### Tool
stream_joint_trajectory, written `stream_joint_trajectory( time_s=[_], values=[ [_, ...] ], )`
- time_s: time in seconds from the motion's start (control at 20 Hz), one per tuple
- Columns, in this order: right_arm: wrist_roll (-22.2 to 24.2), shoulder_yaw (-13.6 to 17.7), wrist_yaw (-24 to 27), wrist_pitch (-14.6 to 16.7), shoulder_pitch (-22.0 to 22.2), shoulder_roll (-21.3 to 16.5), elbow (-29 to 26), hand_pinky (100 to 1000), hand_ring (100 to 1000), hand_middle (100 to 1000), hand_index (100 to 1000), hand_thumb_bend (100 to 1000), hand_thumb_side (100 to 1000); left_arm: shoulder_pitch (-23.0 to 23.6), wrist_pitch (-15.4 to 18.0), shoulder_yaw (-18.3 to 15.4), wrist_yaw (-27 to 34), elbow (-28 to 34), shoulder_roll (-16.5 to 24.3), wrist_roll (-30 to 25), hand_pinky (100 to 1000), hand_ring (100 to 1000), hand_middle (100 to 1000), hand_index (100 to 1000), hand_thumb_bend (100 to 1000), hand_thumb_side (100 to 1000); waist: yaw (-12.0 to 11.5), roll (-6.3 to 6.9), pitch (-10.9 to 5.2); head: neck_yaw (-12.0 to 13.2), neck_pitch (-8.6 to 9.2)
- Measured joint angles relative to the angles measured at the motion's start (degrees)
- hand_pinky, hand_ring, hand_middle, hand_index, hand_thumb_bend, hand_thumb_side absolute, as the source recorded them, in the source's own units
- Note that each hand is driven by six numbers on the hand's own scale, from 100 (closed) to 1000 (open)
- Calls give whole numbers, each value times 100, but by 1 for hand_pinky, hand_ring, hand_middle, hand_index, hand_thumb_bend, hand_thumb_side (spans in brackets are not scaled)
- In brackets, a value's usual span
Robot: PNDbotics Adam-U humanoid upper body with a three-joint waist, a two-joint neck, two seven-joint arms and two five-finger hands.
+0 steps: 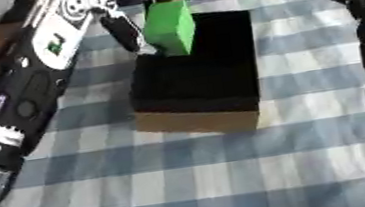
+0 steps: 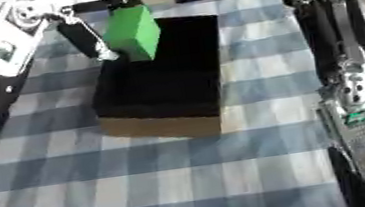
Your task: Pick up objects on the table and place them in the box.
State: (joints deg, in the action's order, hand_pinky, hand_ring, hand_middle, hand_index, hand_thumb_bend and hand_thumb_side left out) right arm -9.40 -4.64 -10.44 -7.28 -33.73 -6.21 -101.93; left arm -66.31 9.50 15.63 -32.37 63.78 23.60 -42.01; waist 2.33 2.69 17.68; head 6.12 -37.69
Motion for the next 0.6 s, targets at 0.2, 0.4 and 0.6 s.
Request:
stream_joint_trajectory(
  time_s=[0.2, 0.4, 0.6],
  values=[
    [-5, 0, 0, -4, 0, 0, -13, 848, 883, 707, 931, 100, 869, 20, 160, 0, 234, -33, -26, -100, 938, 581, 404, 617, 191, 100, -2, 2, 6, -14, 0],
    [-14, 0, 2, -13, 4, 0, -13, 848, 883, 707, 932, 100, 877, 20, 260, 1, 495, -33, -51, -84, 939, 645, 505, 691, 247, 100, 4, 8, 36, -16, 2],
    [-32, 2, 8, -27, 4, -1, -14, 848, 883, 707, 932, 100, 879, 20, 438, 34, 609, -46, -97, -178, 899, 791, 721, 883, 393, 155, 12, 10, 59, -20, 2]
  ],
)
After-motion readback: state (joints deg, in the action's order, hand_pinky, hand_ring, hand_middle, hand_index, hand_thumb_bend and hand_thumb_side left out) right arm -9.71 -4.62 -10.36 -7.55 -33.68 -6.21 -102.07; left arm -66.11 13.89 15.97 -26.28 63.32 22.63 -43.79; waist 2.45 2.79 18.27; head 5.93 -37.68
